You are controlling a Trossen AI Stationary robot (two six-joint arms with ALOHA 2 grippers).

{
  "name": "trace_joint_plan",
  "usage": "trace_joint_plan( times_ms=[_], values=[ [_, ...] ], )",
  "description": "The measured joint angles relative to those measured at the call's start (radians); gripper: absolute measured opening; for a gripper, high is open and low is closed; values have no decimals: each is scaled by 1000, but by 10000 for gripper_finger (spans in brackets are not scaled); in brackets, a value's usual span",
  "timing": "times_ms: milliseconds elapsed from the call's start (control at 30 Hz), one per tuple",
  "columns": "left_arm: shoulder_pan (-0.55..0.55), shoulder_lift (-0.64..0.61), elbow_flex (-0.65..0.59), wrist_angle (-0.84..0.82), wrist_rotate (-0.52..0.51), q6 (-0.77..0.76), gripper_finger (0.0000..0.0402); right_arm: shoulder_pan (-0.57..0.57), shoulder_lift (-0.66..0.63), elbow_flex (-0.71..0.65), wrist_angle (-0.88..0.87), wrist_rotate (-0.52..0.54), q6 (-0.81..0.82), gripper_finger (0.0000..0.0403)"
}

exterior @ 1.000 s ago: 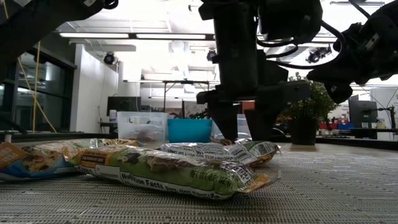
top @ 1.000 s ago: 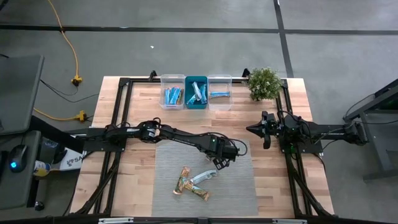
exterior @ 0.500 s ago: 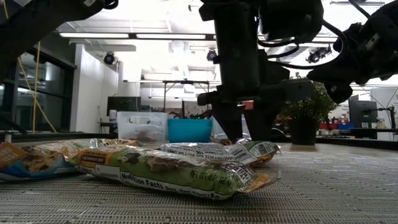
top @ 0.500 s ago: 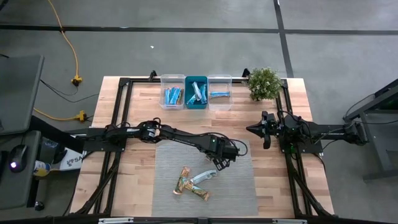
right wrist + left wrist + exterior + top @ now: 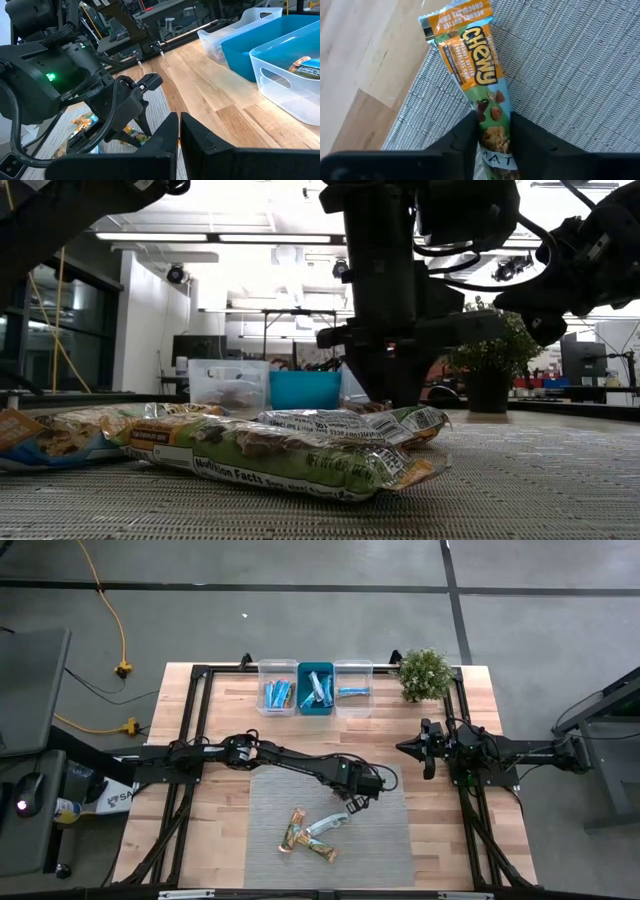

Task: Pick and place Granola Bars by type
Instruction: Put the yellow granola bar into the right transparent bin

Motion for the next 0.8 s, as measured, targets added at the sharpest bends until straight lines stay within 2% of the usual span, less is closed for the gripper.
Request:
trace_joint_plan(
  times_ms=[233, 533, 800],
  values=[
    [0, -13, -1, -10, 2, 64, 60, 0, 0, 0, 0, 0, 0, 0],
    [0, -95, -1, -32, -13, 200, 52, 0, 0, 0, 0, 0, 0, 0],
    [6, -200, 0, -47, -122, 509, 52, 0, 0, 0, 0, 0, 0, 0]
  ],
)
